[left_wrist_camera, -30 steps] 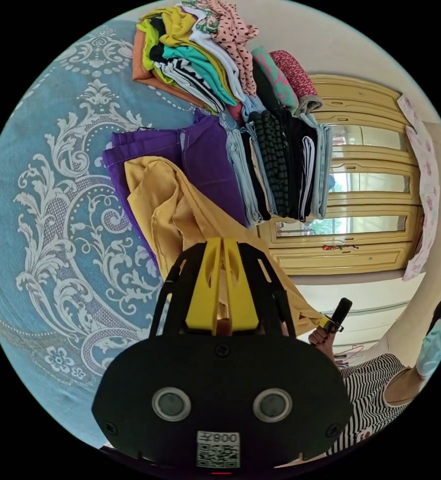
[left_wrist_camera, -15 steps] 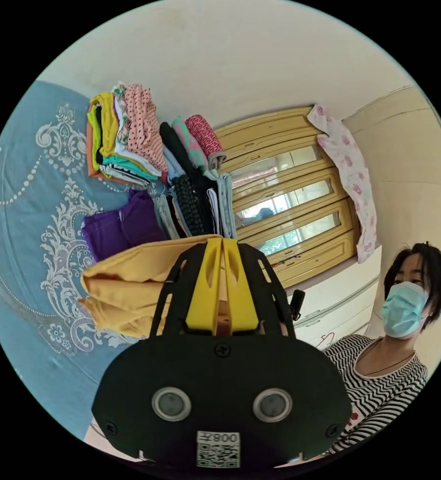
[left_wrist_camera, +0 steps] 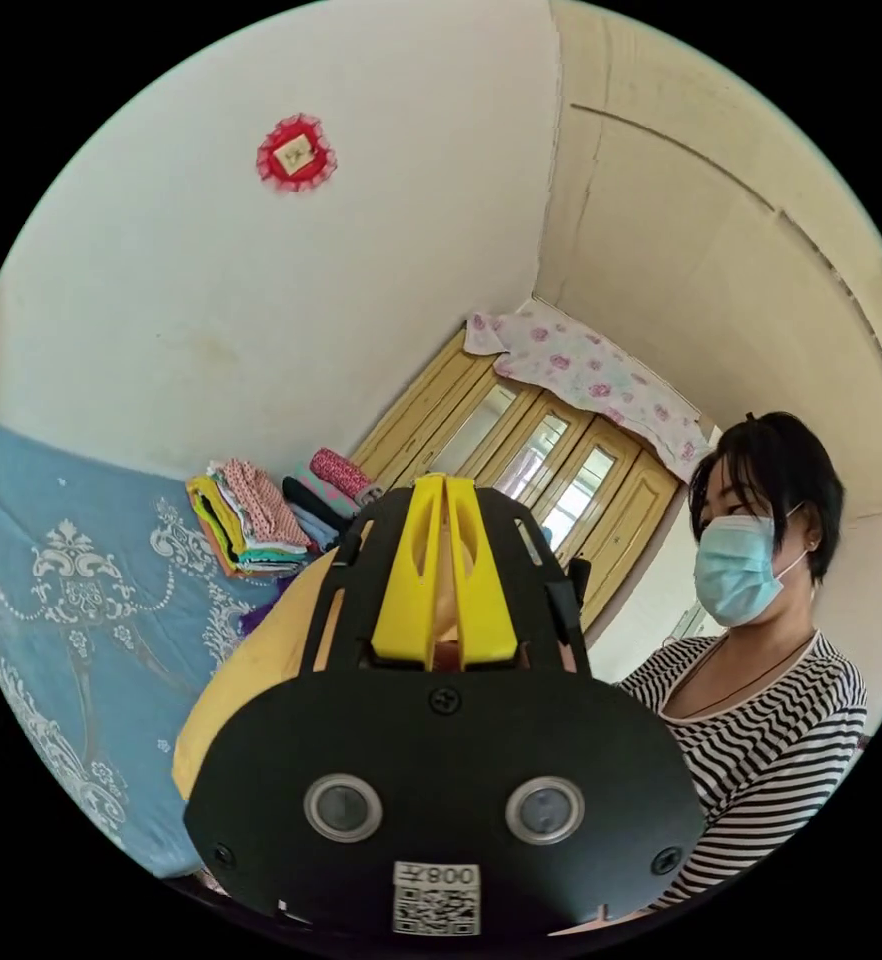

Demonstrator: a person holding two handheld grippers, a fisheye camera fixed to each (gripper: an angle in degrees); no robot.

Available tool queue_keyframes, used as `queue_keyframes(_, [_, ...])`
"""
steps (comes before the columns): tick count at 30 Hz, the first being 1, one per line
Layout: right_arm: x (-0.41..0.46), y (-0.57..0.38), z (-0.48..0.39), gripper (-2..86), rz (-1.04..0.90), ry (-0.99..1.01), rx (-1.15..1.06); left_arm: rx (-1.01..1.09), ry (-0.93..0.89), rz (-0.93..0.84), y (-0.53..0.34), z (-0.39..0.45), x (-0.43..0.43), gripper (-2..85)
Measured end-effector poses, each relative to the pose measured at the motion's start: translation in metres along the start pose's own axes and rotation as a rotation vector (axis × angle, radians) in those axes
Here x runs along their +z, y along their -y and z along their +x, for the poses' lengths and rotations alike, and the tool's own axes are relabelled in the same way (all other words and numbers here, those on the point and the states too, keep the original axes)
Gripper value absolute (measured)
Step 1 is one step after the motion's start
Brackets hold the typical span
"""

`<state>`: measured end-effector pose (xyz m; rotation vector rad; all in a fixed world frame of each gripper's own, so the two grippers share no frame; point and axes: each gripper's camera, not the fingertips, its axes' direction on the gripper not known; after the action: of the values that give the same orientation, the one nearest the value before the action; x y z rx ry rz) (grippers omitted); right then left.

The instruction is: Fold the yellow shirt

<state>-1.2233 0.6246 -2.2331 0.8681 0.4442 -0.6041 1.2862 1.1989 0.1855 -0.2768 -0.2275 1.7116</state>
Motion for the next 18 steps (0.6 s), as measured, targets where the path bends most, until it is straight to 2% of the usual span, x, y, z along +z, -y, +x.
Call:
queue_keyframes(8, [0.053,0.056,-0.072,0.1,0.094,0.067,-0.183,0.281,0.088,0.109,-0.009,0.092,-0.194,0.2])
queue_keyframes(18, [0.149,0.073,-0.134,0.0,0.158,0.168,-0.331,0.475,0.204,0.197,-0.048,0.140,-0.343,0.3])
